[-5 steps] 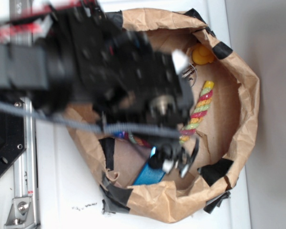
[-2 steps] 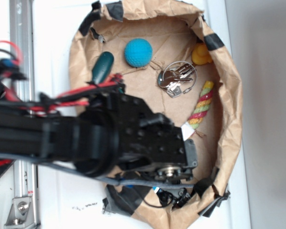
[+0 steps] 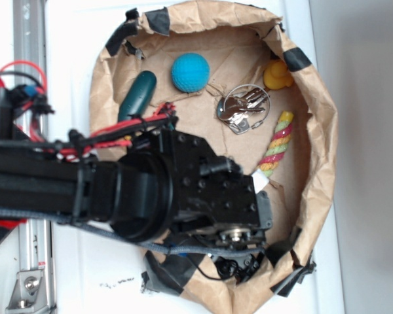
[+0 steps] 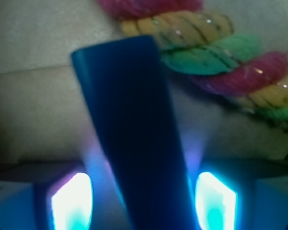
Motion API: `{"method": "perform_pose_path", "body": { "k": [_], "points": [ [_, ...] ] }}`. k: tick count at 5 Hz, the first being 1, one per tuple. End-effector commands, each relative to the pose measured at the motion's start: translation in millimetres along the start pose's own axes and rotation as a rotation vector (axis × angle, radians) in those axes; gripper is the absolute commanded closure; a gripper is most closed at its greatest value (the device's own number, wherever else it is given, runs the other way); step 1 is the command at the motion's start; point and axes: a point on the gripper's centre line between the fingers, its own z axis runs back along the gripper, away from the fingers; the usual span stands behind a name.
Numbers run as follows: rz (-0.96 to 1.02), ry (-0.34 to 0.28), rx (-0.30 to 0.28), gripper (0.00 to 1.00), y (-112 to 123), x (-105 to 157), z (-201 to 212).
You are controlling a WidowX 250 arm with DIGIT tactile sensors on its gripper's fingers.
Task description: Grab the blue block.
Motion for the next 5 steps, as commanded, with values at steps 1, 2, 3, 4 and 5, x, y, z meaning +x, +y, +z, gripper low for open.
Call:
{"method": "perform_pose_path", "body": {
  "k": [1,2,3,4,5],
  "points": [
    [-0.264,-0.41,-0.029,1.0,28.9,48.5,95.8],
    [-0.405,-0.487,-0.058,1.0,33.3,60.2,145.4],
    [-0.539,-0.384,0.008,1.0,32.8,53.4,176.1],
    [-0.635,-0.35,0.094,1.0,28.5,42.0,182.6],
    [-0.718,-0.348,0.16,1.0,27.4,36.2,176.8]
  ]
}}
